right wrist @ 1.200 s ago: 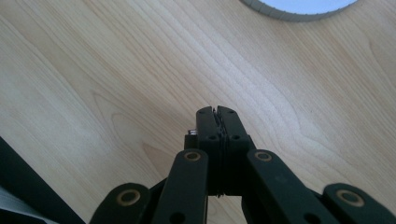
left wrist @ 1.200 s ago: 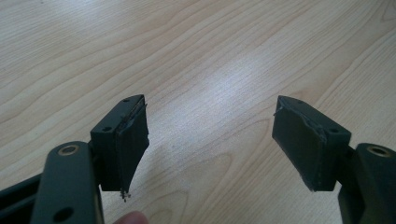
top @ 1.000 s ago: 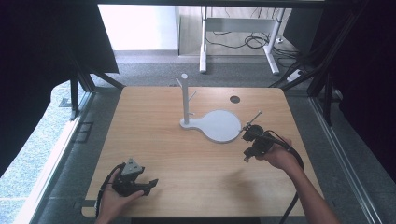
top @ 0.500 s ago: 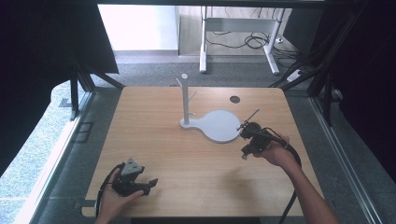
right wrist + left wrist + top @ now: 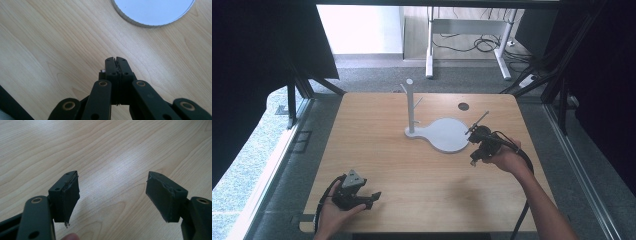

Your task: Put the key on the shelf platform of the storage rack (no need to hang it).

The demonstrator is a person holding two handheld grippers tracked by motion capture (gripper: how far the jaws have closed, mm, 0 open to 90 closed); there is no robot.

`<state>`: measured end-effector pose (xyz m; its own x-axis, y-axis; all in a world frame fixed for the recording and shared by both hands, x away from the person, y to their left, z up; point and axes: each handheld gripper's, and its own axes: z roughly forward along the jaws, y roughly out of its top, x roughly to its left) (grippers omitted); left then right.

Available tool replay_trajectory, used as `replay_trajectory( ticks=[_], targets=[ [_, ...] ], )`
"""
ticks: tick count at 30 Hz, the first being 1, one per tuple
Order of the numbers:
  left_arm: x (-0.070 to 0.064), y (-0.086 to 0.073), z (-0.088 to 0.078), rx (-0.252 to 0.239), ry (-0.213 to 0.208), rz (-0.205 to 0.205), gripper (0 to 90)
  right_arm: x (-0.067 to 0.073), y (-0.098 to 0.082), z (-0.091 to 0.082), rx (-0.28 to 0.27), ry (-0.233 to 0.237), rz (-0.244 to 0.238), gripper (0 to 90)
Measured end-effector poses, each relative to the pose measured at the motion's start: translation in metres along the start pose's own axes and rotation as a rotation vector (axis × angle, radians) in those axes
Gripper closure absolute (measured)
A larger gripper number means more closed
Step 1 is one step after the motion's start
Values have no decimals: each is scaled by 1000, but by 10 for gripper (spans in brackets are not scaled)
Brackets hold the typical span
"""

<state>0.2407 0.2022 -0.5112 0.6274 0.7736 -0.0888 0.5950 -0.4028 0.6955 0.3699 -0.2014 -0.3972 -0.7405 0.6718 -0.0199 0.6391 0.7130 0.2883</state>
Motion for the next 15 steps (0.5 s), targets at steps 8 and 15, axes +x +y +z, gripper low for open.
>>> replay_trajectory(
  ticks=[8, 15],
  targets=[
    [0, 0, 0, 1, 0, -1, 271, -4, 11, 0, -11, 3, 13, 899],
    [0, 0, 0, 1, 0, -8, 271, -10, 19, 2, -17, 8, 25, 898]
  ],
)
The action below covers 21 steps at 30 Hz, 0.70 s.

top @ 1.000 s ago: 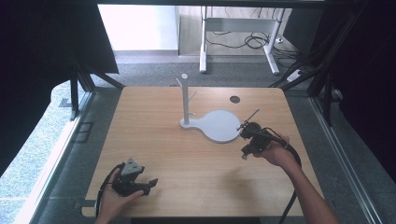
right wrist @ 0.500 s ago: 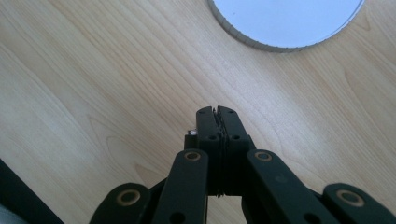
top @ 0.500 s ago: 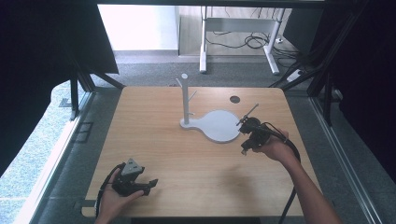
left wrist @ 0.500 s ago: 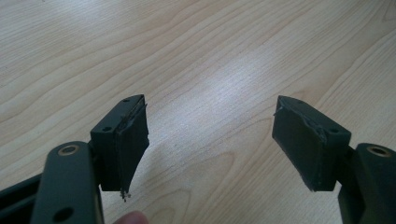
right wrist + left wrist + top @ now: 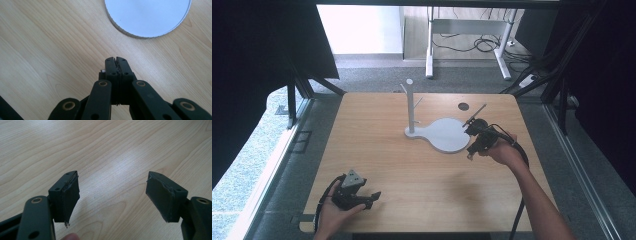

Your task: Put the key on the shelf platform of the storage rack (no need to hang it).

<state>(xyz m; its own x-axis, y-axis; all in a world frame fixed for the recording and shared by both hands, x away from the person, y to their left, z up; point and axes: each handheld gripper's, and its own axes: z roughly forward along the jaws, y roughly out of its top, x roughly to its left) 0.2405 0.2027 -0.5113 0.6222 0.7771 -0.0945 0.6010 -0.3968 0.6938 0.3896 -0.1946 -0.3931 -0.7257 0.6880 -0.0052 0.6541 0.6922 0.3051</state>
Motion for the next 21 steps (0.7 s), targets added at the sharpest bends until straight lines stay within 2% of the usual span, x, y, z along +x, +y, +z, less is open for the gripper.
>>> replay_trajectory(
  ticks=[21],
  targets=[
    [0, 0, 0, 1, 0, 4, 271, -19, 18, 10, -10, -3, 62, 899]
  ],
)
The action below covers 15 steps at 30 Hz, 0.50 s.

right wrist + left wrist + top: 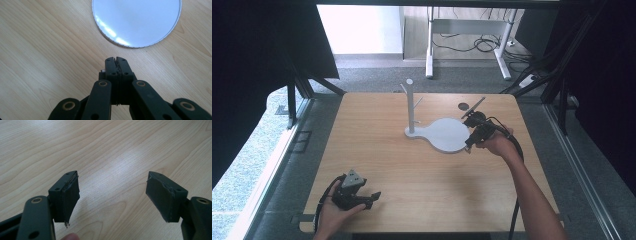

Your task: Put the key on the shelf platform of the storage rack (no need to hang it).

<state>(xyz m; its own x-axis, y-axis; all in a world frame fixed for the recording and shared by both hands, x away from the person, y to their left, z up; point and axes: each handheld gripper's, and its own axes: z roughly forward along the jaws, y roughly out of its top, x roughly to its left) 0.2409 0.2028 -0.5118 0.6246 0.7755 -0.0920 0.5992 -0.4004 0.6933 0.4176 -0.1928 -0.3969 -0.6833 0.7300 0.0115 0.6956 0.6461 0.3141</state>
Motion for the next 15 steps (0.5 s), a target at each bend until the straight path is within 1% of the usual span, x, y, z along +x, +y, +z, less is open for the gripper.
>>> replay_trajectory(
  ticks=[8, 15],
  targets=[
    [0, 0, 0, 2, 0, 1, 271, -4, 8, 1, -6, -9, 10, 898],
    [1, 0, -1, 0, -1, 5, 271, -9, 16, 4, -6, -4, 28, 898]
  ],
)
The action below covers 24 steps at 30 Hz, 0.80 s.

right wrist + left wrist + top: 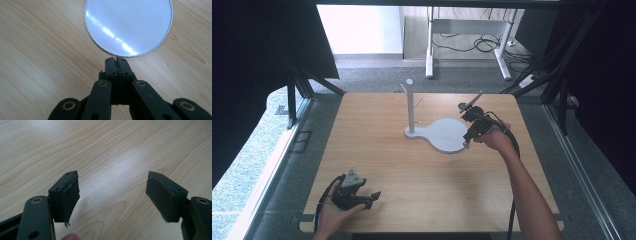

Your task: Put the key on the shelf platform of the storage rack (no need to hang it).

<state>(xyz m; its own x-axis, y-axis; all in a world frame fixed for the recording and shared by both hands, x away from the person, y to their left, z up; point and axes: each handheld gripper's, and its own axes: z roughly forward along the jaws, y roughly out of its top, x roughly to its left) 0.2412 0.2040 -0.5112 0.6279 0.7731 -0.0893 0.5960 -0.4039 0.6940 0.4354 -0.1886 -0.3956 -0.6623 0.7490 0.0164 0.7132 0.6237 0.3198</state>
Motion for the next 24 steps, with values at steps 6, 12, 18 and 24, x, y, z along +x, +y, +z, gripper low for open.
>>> replay_trajectory(
  ticks=[6, 12, 18, 24],
  targets=[
    [0, 0, 0, -1, 0, 0, 271, -4, 4, 4, 0, 7, 14, 899],
    [1, 0, 0, -2, 1, -1, 271, -4, 10, 6, -2, 11, 14, 898],
    [1, 0, -1, -5, 2, -6, 270, -3, 13, 6, -11, 21, 11, 898],
    [2, 0, -2, -5, 3, -4, 271, -6, 16, 8, -14, 31, 24, 898]
  ],
)
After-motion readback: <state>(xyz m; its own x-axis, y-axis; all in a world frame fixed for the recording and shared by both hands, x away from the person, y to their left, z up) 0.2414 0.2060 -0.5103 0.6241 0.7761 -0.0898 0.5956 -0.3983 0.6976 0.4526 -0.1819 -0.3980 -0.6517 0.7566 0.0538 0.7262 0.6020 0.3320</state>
